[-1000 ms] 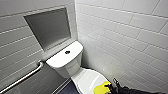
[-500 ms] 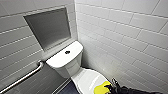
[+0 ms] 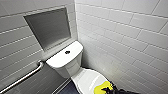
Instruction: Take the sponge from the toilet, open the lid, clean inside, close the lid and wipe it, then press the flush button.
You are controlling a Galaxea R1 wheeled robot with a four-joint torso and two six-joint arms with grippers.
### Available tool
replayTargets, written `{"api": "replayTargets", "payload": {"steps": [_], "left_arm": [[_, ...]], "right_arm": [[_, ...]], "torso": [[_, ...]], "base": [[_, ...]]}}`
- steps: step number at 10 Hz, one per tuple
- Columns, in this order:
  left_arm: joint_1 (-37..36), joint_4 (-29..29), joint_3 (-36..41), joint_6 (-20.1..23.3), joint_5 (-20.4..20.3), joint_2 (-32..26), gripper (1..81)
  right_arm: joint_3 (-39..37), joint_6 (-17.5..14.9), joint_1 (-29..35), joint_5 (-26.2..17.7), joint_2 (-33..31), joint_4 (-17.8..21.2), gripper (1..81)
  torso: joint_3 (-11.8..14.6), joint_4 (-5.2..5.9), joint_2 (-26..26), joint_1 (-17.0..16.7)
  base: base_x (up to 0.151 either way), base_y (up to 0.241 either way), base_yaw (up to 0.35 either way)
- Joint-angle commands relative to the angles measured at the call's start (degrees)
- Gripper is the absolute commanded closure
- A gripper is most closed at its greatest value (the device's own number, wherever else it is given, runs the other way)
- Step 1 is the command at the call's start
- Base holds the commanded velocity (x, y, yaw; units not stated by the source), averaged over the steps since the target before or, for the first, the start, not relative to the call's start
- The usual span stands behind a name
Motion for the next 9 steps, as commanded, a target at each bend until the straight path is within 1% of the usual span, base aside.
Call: {"api": "replayTargets", "payload": {"steps": [1, 5, 7, 8, 9], "left_arm": [[2.32, -0.3, 0.14, -0.1, 5.01, 0.14, 1.0], [2.32, -0.21, -0.48, -0.1, 5.09, 0.76, 1.0], [2.4, -0.21, -0.57, -0.1, 5.09, 0.76, 1.0], [2.32, -0.21, -0.57, -0.1, 5.09, 0.76, 1.0], [2.32, -0.21, -0.57, -0.1, 5.09, 0.76, 1.0]], "right_arm": [[0.27, -0.21, 6.96, -2.37, -0.62, -0.13, 1.0], [-0.35, -0.3, 9.78, -2.28, -1.76, -0.13, 1.0], [-0.43, -1.0, 9.6, -2.19, -1.59, -0.13, 1.0], [-0.43, -1.53, 9.16, -2.02, -1.32, -0.13, 1.0], [-0.43, -1.62, 8.9, -1.49, -1.06, -0.39, 1.0]], "torso": [[0.0, 0.0, 0.0, 0.0], [0.0, 0.0, 0.0, 0.0], [0.0, 0.0, 0.0, 0.0], [-3.89, 0.0, 0.0, 0.0], [-5.19, 0.0, 0.0, 0.0]], "base": [[0.0, 0.0, 0.0], [0.0, 0.0, 0.0], [0.0, 0.0, 0.0], [0.0, 0.0, 0.0], [0.0, 0.0, 0.0]]}}
